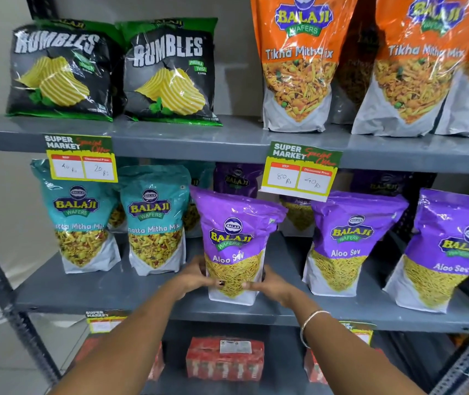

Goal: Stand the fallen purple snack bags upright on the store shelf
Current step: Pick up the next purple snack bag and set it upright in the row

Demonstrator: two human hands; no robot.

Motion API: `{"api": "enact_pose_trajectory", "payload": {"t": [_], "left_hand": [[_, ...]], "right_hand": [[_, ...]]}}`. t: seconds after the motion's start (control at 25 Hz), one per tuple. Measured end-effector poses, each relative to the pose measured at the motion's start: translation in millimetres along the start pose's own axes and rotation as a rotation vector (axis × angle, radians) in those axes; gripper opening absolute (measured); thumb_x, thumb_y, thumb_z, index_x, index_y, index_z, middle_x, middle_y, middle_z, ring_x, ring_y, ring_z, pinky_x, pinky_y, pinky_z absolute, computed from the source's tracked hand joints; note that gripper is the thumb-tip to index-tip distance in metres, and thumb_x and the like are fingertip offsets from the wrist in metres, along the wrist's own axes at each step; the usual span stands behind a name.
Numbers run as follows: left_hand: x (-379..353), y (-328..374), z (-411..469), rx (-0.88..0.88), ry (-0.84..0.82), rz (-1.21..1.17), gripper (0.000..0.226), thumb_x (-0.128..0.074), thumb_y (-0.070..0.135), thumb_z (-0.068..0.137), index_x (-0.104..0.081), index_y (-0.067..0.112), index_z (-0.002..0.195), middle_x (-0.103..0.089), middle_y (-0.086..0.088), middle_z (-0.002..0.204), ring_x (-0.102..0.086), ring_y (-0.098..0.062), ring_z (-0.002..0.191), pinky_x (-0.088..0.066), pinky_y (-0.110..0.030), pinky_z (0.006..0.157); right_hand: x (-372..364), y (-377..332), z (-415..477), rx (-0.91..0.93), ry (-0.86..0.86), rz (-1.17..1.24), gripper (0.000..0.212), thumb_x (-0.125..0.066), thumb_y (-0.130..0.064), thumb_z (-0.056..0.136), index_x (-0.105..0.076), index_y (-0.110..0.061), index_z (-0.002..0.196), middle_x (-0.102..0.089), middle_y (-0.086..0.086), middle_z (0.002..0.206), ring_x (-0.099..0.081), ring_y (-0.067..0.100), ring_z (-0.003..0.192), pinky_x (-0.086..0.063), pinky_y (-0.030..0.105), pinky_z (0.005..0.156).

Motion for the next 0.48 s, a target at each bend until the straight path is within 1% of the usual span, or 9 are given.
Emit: {"api": "enact_pose_trajectory", "payload": {"t": [0.04, 0.12, 0.16, 0.2, 0.28, 0.36, 0.4, 0.44, 0.48], "left_hand": [[-1.0, -4.3, 1.5, 0.009, 0.018, -0.002, 0.086, -0.084, 0.016, 0.056, -0.035, 0.008, 0.126, -0.058, -0.010, 0.126, -0.054, -0.021, 0.108, -0.049, -0.035, 0.091], [2.8, -9.0, 5.0, 0.022, 0.052, 0.022, 0.077, -0.081, 0.014, 0.063, -0.037, 0.008, 0.125, -0.060, -0.014, 0.121, -0.056, -0.023, 0.104, -0.050, -0.031, 0.074], [5.8, -11.0, 8.3, 0.021, 0.053, 0.033, 0.077, -0.081, 0.015, 0.062, -0.036, 0.008, 0.125, -0.060, -0.015, 0.121, -0.056, -0.024, 0.106, -0.051, -0.033, 0.075], [9.2, -14.3, 11.6, 0.025, 0.056, 0.049, 0.079, -0.081, 0.017, 0.058, -0.036, 0.009, 0.123, -0.060, -0.016, 0.121, -0.057, -0.027, 0.110, -0.052, -0.039, 0.084], [13.6, -17.2, 14.9, 0.025, 0.053, 0.068, 0.081, -0.081, 0.026, 0.049, -0.037, 0.013, 0.115, -0.060, -0.017, 0.121, -0.057, -0.031, 0.114, -0.048, -0.045, 0.098], [17.3, -23.0, 20.4, 0.033, 0.025, 0.097, 0.093, -0.084, 0.040, 0.037, -0.035, 0.018, 0.113, -0.058, -0.013, 0.124, -0.057, -0.029, 0.114, -0.050, -0.047, 0.097], [17.9, -25.5, 24.7, 0.055, -0.006, 0.135, 0.101, -0.085, 0.046, 0.036, -0.033, 0.018, 0.118, -0.056, -0.010, 0.127, -0.056, -0.028, 0.114, -0.053, -0.047, 0.090], [17.6, -26.1, 28.0, 0.093, -0.034, 0.197, 0.105, -0.086, 0.046, 0.040, -0.029, 0.017, 0.124, -0.052, -0.007, 0.129, -0.055, -0.027, 0.114, -0.057, -0.044, 0.077], [19.1, -26.7, 26.8, 0.162, -0.077, 0.281, 0.102, -0.085, 0.042, 0.049, -0.026, 0.015, 0.129, -0.049, -0.006, 0.127, -0.056, -0.025, 0.110, -0.056, -0.037, 0.062]], "right_hand": [[-3.6, 2.5, 1.5, 0.010, 0.019, 0.003, 0.078, -0.081, -0.017, 0.065, -0.037, -0.007, 0.129, -0.055, 0.005, 0.132, -0.054, 0.019, 0.116, -0.044, 0.027, 0.098], [-9.1, 5.0, 8.2, 0.023, 0.051, 0.004, 0.074, -0.080, -0.011, 0.067, -0.036, -0.006, 0.126, -0.055, 0.003, 0.126, -0.051, 0.019, 0.116, -0.044, 0.024, 0.096], [-11.9, 2.0, 9.2, 0.019, 0.045, 0.007, 0.070, -0.079, -0.010, 0.068, -0.036, -0.006, 0.123, -0.055, 0.001, 0.121, -0.051, 0.017, 0.113, -0.046, 0.019, 0.092], [-14.5, 0.6, 11.3, 0.029, 0.032, 0.004, 0.068, -0.079, -0.011, 0.068, -0.037, -0.007, 0.121, -0.056, 0.000, 0.120, -0.051, 0.016, 0.113, -0.046, 0.017, 0.091], [-15.9, 2.7, 18.1, 0.054, -0.006, -0.002, 0.084, -0.084, -0.022, 0.059, -0.037, -0.007, 0.128, -0.055, 0.005, 0.131, -0.051, 0.019, 0.122, -0.044, 0.030, 0.103], [-14.5, 2.9, 20.9, 0.062, -0.048, -0.017, 0.085, -0.084, -0.022, 0.059, -0.038, -0.010, 0.129, -0.054, 0.007, 0.135, -0.050, 0.022, 0.125, -0.039, 0.039, 0.109], [-12.3, 1.9, 19.7, 0.064, -0.075, -0.057, 0.078, -0.081, -0.016, 0.064, -0.038, -0.010, 0.128, -0.055, 0.006, 0.132, -0.051, 0.021, 0.123, -0.040, 0.038, 0.109], [-7.3, 3.7, 18.8, 0.035, -0.077, -0.109, 0.071, -0.079, -0.012, 0.068, -0.038, -0.010, 0.127, -0.055, 0.005, 0.127, -0.053, 0.021, 0.118, -0.043, 0.036, 0.105], [-1.9, 5.1, 16.7, -0.011, -0.072, -0.191, 0.068, -0.077, -0.012, 0.070, -0.039, -0.010, 0.126, -0.056, 0.004, 0.118, -0.055, 0.018, 0.108, -0.048, 0.032, 0.095]]}}
Point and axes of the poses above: each hand's wrist, its own z-axis towards the middle knuckle, its own x-axis out of the back of the hand, y = z × x, the point moved 2 cm from there along z, towards the middle knuckle
